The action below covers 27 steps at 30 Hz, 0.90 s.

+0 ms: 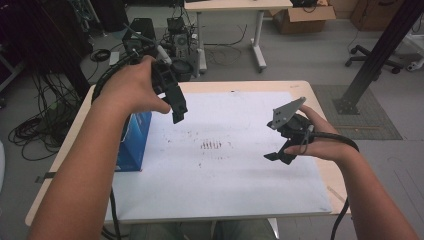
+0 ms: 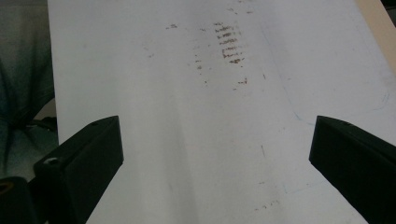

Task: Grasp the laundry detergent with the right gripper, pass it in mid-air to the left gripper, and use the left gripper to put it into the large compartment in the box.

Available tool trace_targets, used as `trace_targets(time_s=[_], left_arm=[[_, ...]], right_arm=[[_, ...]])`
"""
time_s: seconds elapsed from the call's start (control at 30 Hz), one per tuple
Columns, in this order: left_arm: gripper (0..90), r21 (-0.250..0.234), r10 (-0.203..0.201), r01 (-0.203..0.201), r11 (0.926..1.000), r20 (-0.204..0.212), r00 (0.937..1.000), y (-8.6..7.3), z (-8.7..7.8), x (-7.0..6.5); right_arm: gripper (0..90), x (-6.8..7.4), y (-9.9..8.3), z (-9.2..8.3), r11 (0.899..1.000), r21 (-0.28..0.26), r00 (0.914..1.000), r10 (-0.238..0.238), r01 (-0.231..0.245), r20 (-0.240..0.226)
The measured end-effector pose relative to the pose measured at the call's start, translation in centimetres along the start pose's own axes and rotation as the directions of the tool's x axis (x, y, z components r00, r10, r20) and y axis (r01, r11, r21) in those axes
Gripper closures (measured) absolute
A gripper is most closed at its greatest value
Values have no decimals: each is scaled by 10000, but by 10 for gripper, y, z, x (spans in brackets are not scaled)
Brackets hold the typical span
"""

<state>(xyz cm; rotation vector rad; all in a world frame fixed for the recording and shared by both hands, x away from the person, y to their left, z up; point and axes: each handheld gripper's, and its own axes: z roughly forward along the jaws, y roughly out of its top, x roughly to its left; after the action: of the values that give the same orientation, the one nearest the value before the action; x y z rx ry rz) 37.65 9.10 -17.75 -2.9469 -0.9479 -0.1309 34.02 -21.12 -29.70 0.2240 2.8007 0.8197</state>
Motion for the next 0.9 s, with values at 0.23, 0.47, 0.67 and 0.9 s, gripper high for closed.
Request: trace_targets(time_s=[0.23, 0.47, 0.67, 0.9], left_arm=[[2, -107, 1519, -1517, 9884, 259, 9881, 2, 13, -15], [2, -376, 2666, -2640, 9638, 1070, 9579, 2, 35, -16], [2, -323, 3369, -3356, 9414, 1306, 9324, 3, 48, -21], [2, -394, 3973, -3956, 9176, 1306, 9084, 6, 55, -25]], right_arm=[[31, 2, 14, -4, 9968, 731, 9994, -331, 338, -98], [36, -7, 22, -4, 9840, 1672, 9980, -598, 623, -201], [36, -13, 23, -3, 9774, 1999, 9974, -635, 693, -354], [36, -15, 24, 4, 9684, 2286, 9940, -871, 999, -654]])
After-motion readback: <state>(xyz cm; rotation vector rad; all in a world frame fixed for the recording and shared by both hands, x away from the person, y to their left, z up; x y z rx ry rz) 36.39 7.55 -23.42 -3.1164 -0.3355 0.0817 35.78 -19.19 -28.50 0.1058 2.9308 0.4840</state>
